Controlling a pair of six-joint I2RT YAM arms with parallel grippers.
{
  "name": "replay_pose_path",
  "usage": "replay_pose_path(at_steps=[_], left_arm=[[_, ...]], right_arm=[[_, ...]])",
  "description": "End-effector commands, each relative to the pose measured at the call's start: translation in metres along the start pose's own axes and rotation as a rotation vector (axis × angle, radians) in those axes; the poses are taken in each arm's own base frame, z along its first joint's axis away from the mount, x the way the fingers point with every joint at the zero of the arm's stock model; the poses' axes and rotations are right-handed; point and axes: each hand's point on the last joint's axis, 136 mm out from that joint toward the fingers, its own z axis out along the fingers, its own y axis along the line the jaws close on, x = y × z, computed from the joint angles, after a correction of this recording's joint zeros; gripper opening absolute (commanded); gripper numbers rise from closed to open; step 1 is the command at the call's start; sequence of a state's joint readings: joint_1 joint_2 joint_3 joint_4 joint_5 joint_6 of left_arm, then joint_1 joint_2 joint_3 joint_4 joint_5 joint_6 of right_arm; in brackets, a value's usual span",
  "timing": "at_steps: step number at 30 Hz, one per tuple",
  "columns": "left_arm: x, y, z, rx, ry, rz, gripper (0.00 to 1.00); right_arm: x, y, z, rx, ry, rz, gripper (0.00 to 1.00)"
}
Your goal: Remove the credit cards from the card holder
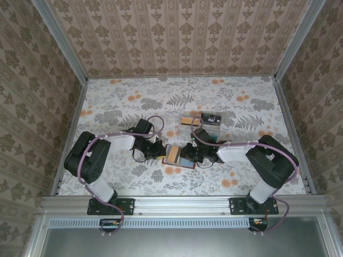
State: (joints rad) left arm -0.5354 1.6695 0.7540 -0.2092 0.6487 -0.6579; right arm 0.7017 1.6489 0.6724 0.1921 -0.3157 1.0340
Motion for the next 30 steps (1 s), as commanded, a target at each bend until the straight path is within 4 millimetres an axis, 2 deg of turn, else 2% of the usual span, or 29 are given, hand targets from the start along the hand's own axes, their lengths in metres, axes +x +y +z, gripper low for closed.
replay_pose_path(at_steps=[1,12,18,24,30], left_arm=[[0.010,0.015,0.006,-0.051,0.029,-0.017,0.08],[0.010,0.015,0.006,-0.053,0.031,-0.014,0.05],[0.011,0.015,0.008,-0.058,0.035,-0.013,0.04],[0.012,0.015,0.008,-0.058,0.038,-0.010,0.04],[0.012,0.014,0.008,-0.056,0.038,-0.008,0.04]], right_arm=[[-0.003,0.017,0.002,-0.041,-0.003,-0.001,0.20],[-0.008,0.021,-0.007,-0.028,-0.035,-0.016,0.21],[-0.003,0.014,0.004,-0.026,-0.007,0.003,0.21],[-0.001,0.015,0.011,-0.030,0.006,0.001,0.20],[-0.001,0.013,0.010,-0.028,0.002,0.003,0.13]])
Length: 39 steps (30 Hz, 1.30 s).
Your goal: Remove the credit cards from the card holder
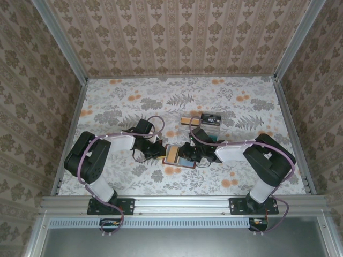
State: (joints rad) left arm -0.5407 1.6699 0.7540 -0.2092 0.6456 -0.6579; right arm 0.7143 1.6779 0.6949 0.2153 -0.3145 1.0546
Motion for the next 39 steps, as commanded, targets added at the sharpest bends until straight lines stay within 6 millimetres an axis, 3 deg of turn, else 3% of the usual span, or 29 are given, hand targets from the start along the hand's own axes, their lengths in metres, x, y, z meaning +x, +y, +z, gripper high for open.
replay_pose_path(at_steps=[1,3,15,19,23,27,39], left_arm=[[0.012,0.014,0.008,-0.054,0.039,-0.012,0.04],[0.012,0.014,0.008,-0.055,0.037,-0.011,0.04],[0.013,0.022,0.006,-0.075,0.036,-0.031,0.02],[0.013,0.020,0.006,-0.068,0.036,-0.029,0.02],[0.013,0.018,0.006,-0.066,0.038,-0.023,0.02],[0.015,0.018,0.006,-0.066,0.041,-0.021,0.02],[0.016,0.016,0.006,-0.064,0.040,-0.016,0.02]], right_arm=[[0.000,0.006,0.003,-0.014,0.001,-0.005,0.10],[0.001,0.006,0.002,-0.013,0.001,-0.007,0.00],[0.000,-0.021,-0.028,0.032,-0.022,-0.003,0.00],[0.001,-0.021,-0.027,0.024,-0.008,-0.007,0.00],[-0.001,-0.014,-0.020,-0.015,-0.014,0.001,0.14],[-0.006,-0.007,-0.016,-0.037,-0.042,-0.004,0.21],[0.000,-0.012,-0.004,0.021,-0.017,-0.010,0.27]])
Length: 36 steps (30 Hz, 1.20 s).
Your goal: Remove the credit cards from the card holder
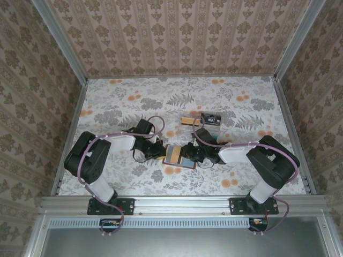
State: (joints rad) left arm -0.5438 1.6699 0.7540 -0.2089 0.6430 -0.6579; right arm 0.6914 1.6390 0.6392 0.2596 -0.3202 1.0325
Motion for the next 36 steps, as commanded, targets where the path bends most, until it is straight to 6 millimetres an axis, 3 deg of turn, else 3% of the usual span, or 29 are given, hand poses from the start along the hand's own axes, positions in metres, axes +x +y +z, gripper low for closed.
replay_pose_path(at_steps=[1,6,11,29,36], left_arm=[[0.016,0.017,0.006,-0.063,0.041,-0.018,0.02],[0.016,0.016,0.007,-0.062,0.043,-0.016,0.02],[0.017,0.017,0.006,-0.065,0.040,-0.016,0.02],[0.016,0.019,0.006,-0.069,0.042,-0.017,0.02],[0.016,0.018,0.005,-0.067,0.040,-0.011,0.02]], right_arm=[[0.003,-0.006,0.005,0.041,0.008,0.004,0.27],[0.004,0.002,0.008,0.011,0.009,-0.004,0.20],[0.005,-0.005,0.003,0.038,-0.004,-0.001,0.03],[0.012,-0.048,-0.036,0.101,-0.024,0.031,0.03],[0.008,-0.047,-0.060,0.105,-0.059,0.009,0.02]])
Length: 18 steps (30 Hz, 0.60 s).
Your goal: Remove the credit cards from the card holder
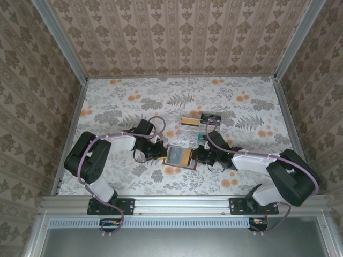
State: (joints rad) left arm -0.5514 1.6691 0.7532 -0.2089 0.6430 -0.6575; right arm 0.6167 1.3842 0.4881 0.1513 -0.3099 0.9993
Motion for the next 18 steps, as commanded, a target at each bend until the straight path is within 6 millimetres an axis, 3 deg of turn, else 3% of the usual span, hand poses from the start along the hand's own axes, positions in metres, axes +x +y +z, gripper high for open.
replay_pose_path(at_steps=[1,6,13,15,18], left_arm=[[0.014,0.018,0.004,-0.065,0.034,-0.016,0.02],[0.010,0.011,-0.001,-0.053,0.023,-0.001,0.02],[-0.002,-0.007,-0.019,-0.023,-0.029,0.033,0.04],[-0.008,-0.015,-0.028,-0.006,-0.056,0.045,0.11],[-0.017,-0.026,-0.044,0.018,-0.104,0.061,0.31]], right_arm=[[0.003,-0.020,-0.015,0.088,-0.007,-0.021,0.01],[-0.004,-0.011,-0.035,0.084,-0.027,-0.067,0.00],[-0.024,0.031,-0.072,0.105,-0.041,-0.264,0.00],[-0.032,0.044,-0.082,0.129,-0.041,-0.337,0.00],[-0.044,0.056,-0.095,0.194,-0.021,-0.467,0.00]])
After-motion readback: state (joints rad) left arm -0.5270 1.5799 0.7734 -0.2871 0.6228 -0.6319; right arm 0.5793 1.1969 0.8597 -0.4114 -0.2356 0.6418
